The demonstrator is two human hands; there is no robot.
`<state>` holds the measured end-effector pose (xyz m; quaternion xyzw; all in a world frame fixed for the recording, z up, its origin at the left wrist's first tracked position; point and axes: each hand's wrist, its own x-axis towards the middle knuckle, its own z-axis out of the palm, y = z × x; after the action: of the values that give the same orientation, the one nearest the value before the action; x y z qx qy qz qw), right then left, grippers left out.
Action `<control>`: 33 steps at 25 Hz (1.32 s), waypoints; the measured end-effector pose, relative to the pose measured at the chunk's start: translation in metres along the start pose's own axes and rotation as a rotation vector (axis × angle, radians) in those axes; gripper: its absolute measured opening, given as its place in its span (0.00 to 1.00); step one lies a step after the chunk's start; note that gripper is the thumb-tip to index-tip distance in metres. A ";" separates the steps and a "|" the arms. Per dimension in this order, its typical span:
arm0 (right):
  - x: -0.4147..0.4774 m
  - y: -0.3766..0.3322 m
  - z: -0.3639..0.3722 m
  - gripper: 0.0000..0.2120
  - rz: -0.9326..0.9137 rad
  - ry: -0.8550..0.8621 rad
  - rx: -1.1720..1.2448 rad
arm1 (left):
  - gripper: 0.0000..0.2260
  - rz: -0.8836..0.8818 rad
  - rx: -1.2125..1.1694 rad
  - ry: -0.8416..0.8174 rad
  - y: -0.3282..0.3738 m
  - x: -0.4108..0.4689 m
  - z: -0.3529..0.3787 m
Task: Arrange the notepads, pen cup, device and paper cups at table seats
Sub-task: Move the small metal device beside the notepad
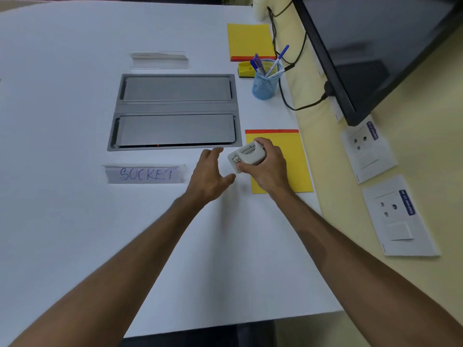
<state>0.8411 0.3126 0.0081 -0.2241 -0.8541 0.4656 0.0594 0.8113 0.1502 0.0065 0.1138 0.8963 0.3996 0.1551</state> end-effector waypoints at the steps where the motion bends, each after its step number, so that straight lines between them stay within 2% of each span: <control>1: 0.009 0.006 -0.002 0.36 0.002 0.040 -0.011 | 0.33 0.017 0.059 0.011 -0.003 0.009 0.011; 5: 0.051 0.026 -0.004 0.35 -0.005 0.163 -0.033 | 0.34 0.085 0.326 0.059 -0.022 0.046 0.053; 11: 0.117 0.042 -0.002 0.35 -0.018 0.227 -0.269 | 0.31 0.046 0.611 0.148 -0.047 0.068 0.092; 14: 0.140 0.044 0.004 0.34 -0.040 0.253 -0.373 | 0.31 0.043 0.611 0.172 -0.047 0.069 0.095; 25: 0.182 0.052 0.024 0.32 0.068 0.338 -0.458 | 0.32 0.024 0.627 0.178 -0.048 0.070 0.096; 33: 0.183 0.056 0.023 0.33 0.026 0.307 -0.505 | 0.32 0.014 0.623 0.155 -0.049 0.070 0.096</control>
<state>0.6890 0.4011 -0.0700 -0.3107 -0.9210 0.1997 0.1243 0.7777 0.2063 -0.1043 0.1313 0.9838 0.1146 0.0413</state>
